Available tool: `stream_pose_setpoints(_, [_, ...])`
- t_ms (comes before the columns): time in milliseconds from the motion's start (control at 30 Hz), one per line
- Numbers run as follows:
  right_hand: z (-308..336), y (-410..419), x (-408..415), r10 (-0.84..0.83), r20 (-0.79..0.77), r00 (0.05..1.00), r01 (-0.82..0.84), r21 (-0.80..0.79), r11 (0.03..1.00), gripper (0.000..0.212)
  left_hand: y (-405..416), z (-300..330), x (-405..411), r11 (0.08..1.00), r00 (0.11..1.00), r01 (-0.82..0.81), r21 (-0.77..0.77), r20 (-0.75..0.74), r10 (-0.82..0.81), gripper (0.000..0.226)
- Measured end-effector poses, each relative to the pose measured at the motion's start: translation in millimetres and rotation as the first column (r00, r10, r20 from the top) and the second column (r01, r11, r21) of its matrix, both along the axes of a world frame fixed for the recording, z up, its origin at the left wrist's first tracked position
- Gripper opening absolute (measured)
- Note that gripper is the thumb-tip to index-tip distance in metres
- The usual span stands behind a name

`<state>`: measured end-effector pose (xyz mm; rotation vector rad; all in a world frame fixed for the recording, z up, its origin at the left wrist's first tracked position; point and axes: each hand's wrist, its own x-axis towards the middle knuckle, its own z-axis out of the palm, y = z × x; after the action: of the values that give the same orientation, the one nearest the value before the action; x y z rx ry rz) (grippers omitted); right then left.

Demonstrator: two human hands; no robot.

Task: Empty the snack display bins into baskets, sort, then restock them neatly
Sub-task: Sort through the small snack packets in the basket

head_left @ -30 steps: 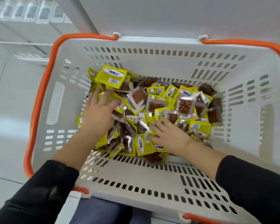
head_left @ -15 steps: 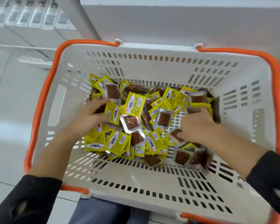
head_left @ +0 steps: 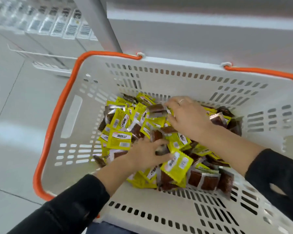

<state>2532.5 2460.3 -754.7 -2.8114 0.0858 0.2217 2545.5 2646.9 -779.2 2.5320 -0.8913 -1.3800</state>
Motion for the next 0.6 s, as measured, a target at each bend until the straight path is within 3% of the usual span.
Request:
stream_pose_setpoints(67, [-10,11,9,0.15,-0.091,0.985,-0.146,0.046,0.988,0.055,-2,7,-17,0.978,0.979,0.204,0.043,0.009,-0.205,0.084])
stream_pose_setpoints(167, [-27,20,7,0.264,-0.357,0.896,-0.268,0.038,0.963,0.062,-6,27,-31,0.9,0.9,0.435,0.022,-0.008,-0.435,0.06])
stream_pose_setpoints(233, [-34,21,-9,0.265,-0.42,0.868,-0.291,0.003,0.957,0.058,-1,42,-22,0.943,0.935,0.326,-0.065,-0.124,-0.332,0.038])
stream_pose_setpoints(300, [-32,22,-24,0.263,-0.414,0.872,-0.312,-0.054,0.949,0.058,2,58,-1,0.99,0.967,0.012,-0.141,-0.249,-0.048,0.032])
stream_pose_setpoints(333, [-30,22,-30,0.254,-0.424,0.869,-0.315,-0.079,0.946,0.061,2,62,14,0.976,0.972,-0.132,-0.173,-0.217,0.093,0.035])
stream_pose_setpoints(400, [-25,21,-39,0.226,-0.473,0.852,-0.317,-0.121,0.941,0.065,-2,58,45,0.94,0.964,-0.25,-0.233,0.032,0.264,0.032])
stream_pose_setpoints(500, [-13,12,-53,0.173,-0.589,0.79,-0.333,-0.175,0.927,0.056,-16,30,80,0.98,0.945,-0.172,-0.102,0.263,0.193,0.045])
stream_pose_setpoints(600, [0,0,-63,0.124,-0.704,0.699,-0.368,-0.206,0.907,0.05,-34,-3,87,0.989,0.959,-0.137,0.054,0.257,0.119,0.059])
